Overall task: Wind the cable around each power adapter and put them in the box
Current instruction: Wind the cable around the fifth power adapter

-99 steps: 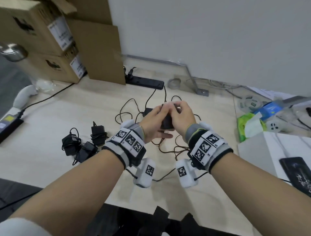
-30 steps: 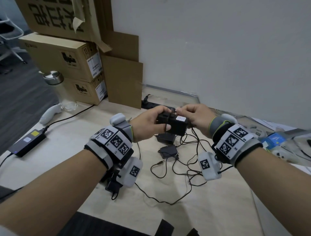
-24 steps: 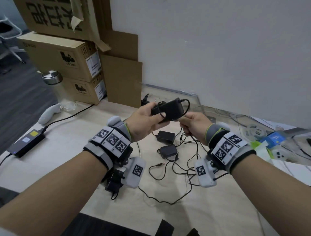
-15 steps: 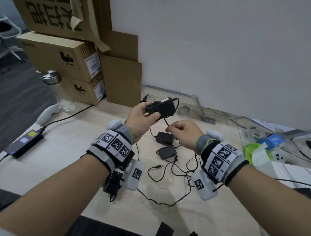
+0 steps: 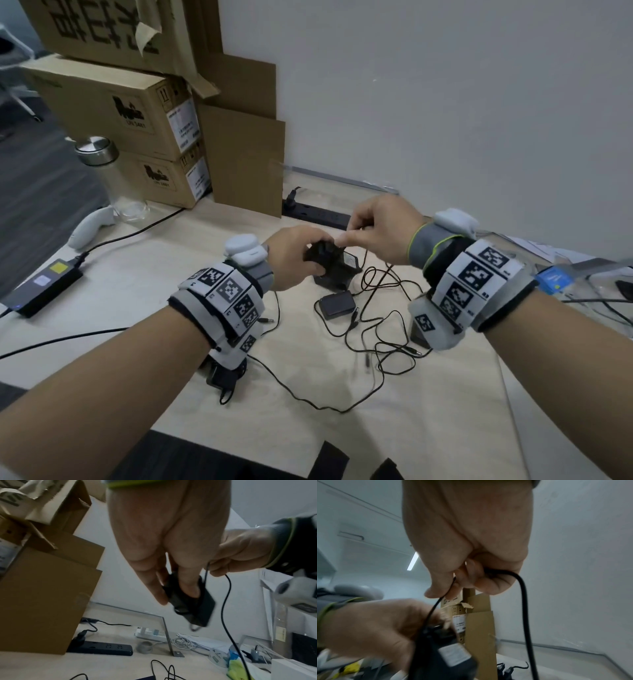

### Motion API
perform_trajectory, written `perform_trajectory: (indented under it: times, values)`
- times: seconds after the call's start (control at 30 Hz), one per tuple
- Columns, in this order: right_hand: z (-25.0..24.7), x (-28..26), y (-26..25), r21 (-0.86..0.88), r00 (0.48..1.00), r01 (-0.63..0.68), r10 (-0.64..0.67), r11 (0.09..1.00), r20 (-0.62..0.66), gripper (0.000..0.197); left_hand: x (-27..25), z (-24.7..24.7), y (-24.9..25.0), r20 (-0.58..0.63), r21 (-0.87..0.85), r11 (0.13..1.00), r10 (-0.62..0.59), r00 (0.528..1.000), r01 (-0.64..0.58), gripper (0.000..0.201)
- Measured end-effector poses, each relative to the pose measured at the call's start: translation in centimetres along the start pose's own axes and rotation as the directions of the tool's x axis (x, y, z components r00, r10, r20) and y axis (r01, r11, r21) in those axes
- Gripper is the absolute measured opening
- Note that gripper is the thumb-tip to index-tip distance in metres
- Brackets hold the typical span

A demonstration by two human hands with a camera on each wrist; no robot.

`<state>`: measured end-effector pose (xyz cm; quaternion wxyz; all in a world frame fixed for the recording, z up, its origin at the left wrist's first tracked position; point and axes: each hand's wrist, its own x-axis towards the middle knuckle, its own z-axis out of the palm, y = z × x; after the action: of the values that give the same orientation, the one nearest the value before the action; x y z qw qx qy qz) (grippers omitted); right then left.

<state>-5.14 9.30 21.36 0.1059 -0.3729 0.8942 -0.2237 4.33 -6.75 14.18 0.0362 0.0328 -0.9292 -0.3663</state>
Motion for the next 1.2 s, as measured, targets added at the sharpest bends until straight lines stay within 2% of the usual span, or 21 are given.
perform_trajectory:
  times: [0.13, 0.27, 0.37, 0.4, 0.47, 0.53, 0.6, 0.67, 0.7, 0.77, 0.83, 0.9, 1.0, 1.1, 1.2]
  values:
    - [-0.1, 0.7, 1.5, 0.249, 0.999, 0.0, 0.008, 0.968, -0.032, 0.025, -0.4, -0.4, 0.3, 0.114, -0.286, 0.958, 0.034, 0.993, 0.001, 0.045]
    - [1.6, 0.6, 3.2, 0.481, 0.989, -0.115, 0.146, 0.869, -0.027, 0.031, -0.8, -1.0, 1.2, 0.115, -0.564, 0.826, 0.071, 0.991, 0.006, 0.046]
    - [3.2, 0.5, 3.8, 0.633, 0.977, -0.175, 0.213, 0.754, 0.016, 0.022, -0.8, -0.6, 1.1, 0.085, -0.724, 0.686, -0.012, 0.996, 0.07, 0.046]
    - [3.8, 0.3, 3.9, 0.638, 0.974, -0.19, 0.224, 0.746, 0.028, 0.018, -0.8, -0.5, 1.1, 0.076, -0.788, 0.609, -0.048, 0.996, 0.089, 0.044]
    - [5.1, -0.3, 3.7, 0.628, 0.966, -0.23, 0.251, 0.744, 0.056, 0.025, -0.6, -0.1, 1.2, 0.046, -0.885, 0.455, -0.126, 0.991, 0.099, 0.037]
    - [6.3, -1.1, 3.3, 0.591, 0.963, -0.263, 0.248, 0.762, 0.109, 0.027, -0.3, 0.2, 1.5, -0.022, -0.909, 0.411, -0.219, 0.976, 0.071, 0.029]
    - [7.2, -1.8, 2.8, 0.501, 0.962, -0.272, 0.215, 0.822, 0.17, 0.027, 0.2, 0.4, 1.4, -0.111, -0.883, 0.466, -0.316, 0.942, 0.053, 0.028]
    - [7.5, -2.2, 2.2, 0.374, 0.959, -0.258, 0.188, 0.891, 0.214, 0.025, 0.7, 0.5, 0.8, -0.198, -0.806, 0.587, -0.385, 0.901, 0.074, 0.033]
    - [7.5, -2.3, 2.0, 0.283, 0.961, -0.225, 0.165, 0.932, 0.22, 0.025, 0.8, 0.6, 0.4, -0.242, -0.731, 0.676, -0.388, 0.889, 0.096, 0.036]
    - [7.1, -2.3, 1.3, 0.118, 0.971, -0.143, 0.116, 0.983, 0.21, 0.023, 0.9, 0.7, -0.3, -0.311, -0.475, 0.866, -0.33, 0.891, 0.154, 0.039]
    - [6.3, -2.1, 0.5, 0.006, 0.98, -0.088, 0.085, 0.996, 0.178, 0.021, 0.7, 0.7, -0.7, -0.285, -0.215, 0.959, -0.24, 0.928, 0.182, 0.04]
    - [5.3, -1.7, 0.0, -0.112, 0.99, -0.028, 0.043, 0.993, 0.135, 0.022, 0.5, 0.6, -1.0, -0.193, -0.094, 0.981, -0.186, 0.963, 0.17, 0.039]
    - [3.8, -1.3, -0.6, -0.226, 0.997, 0.066, -0.053, 0.972, 0.063, 0.024, 0.1, 0.5, -1.5, -0.08, -0.081, 0.989, -0.13, 0.988, 0.123, 0.036]
    - [2.6, -0.8, -0.7, -0.16, 0.993, 0.108, -0.101, 0.981, 0.053, 0.024, -0.5, 0.4, -1.3, 0.045, -0.034, 0.998, -0.049, 0.998, 0.051, 0.039]
    - [1.9, -0.2, 0.1, 0.036, 0.998, 0.06, -0.061, 0.998, 0.035, 0.023, -0.9, 0.1, -1.0, 0.127, -0.068, 0.997, -0.015, 0.992, 0.024, 0.046]
